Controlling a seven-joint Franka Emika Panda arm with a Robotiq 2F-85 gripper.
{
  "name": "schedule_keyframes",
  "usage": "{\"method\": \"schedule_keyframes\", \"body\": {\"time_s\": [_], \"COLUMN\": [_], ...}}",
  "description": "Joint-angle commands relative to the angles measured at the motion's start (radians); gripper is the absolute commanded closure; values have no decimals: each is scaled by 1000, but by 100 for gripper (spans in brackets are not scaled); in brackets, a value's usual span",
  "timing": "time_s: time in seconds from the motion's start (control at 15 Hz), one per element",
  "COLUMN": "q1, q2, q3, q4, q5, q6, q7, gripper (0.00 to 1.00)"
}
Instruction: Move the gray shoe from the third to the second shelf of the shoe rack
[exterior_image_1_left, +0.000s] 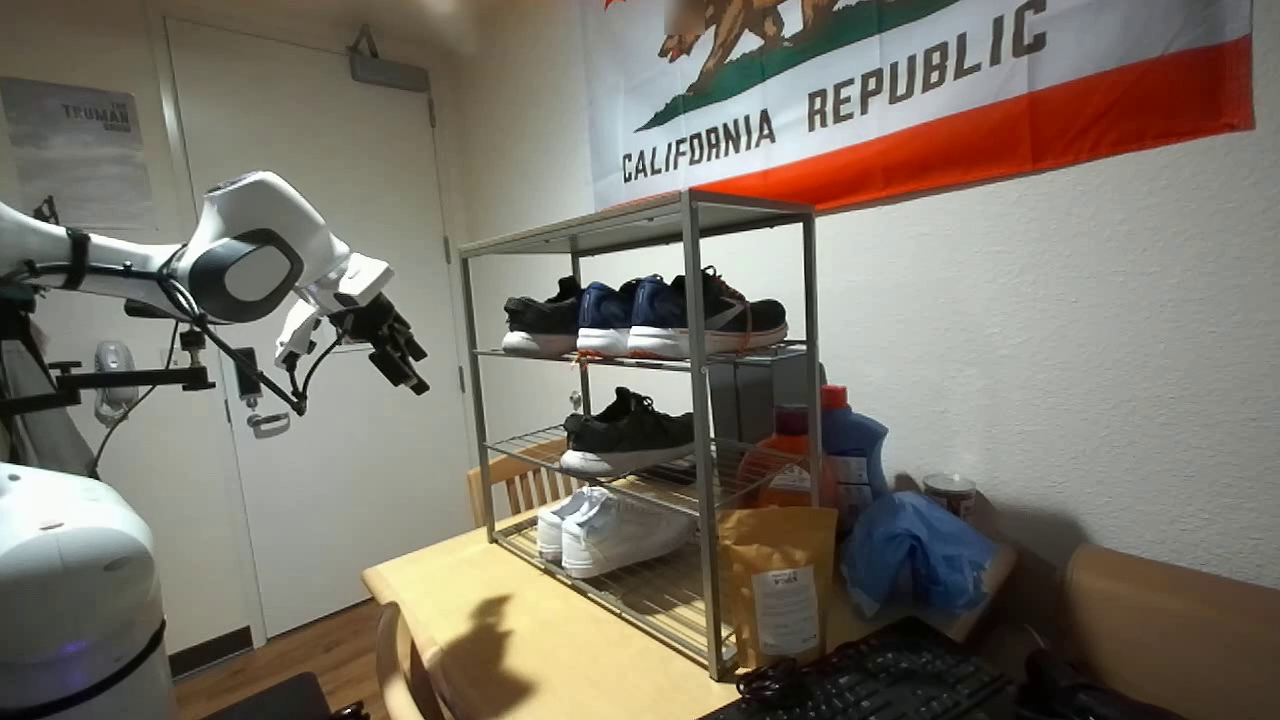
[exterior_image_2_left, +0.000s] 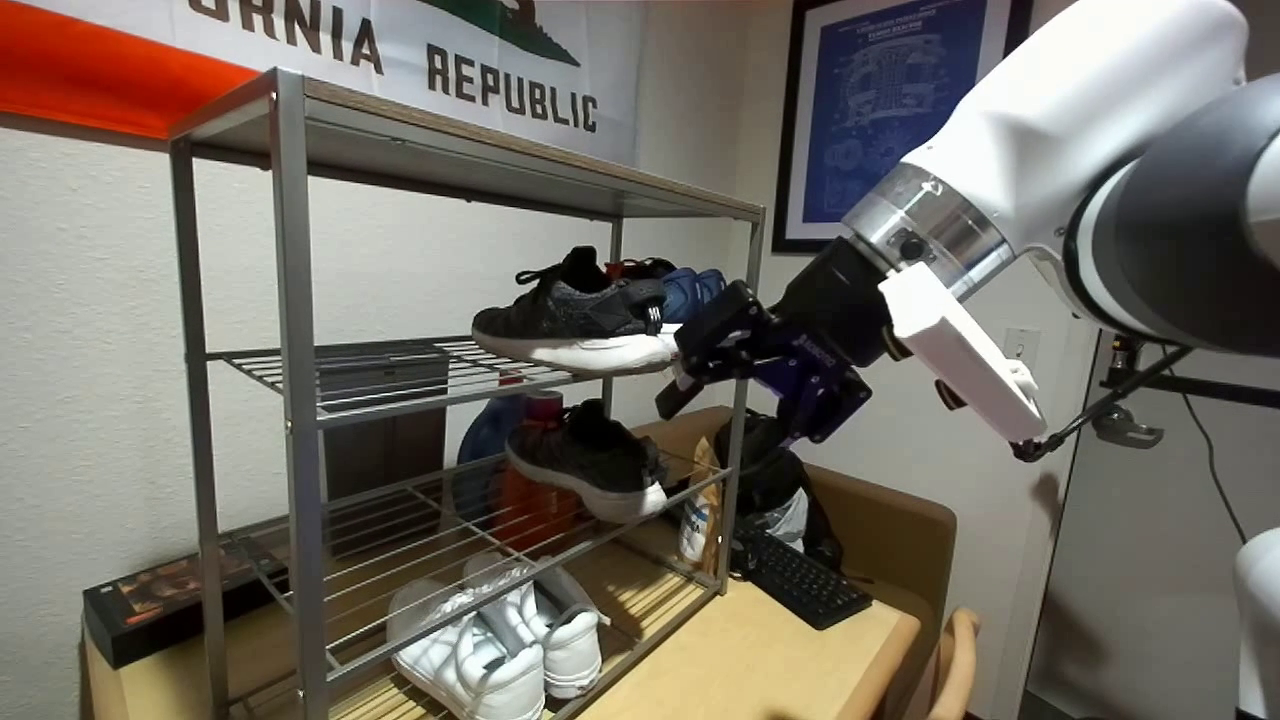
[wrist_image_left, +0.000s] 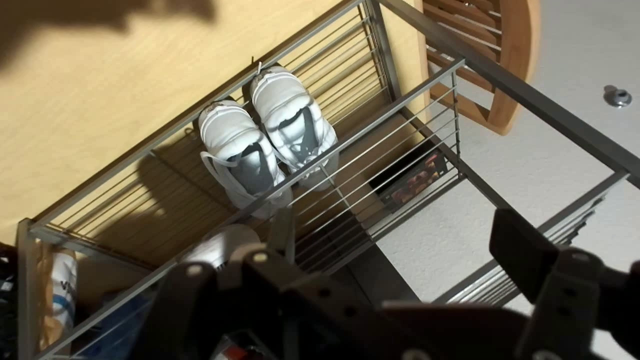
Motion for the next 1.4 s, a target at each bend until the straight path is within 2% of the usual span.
{"method": "schedule_keyframes", "body": {"time_s": [0.0,0.4,0.73,1.07,1.33], "q1": [-15,-45,-49,-33,-68], "q2": [-61,-109,-108,-119,-125], "q3": [-20,-62,-127,-173,-183], "q4": [-2,-2,1,2,13], "q5": [29,47,107,218,312], "q6": [-22,-13,-17,-11,-8], "q7": [42,51,44,72,155], "gripper": [0,0,0,0,0]}}
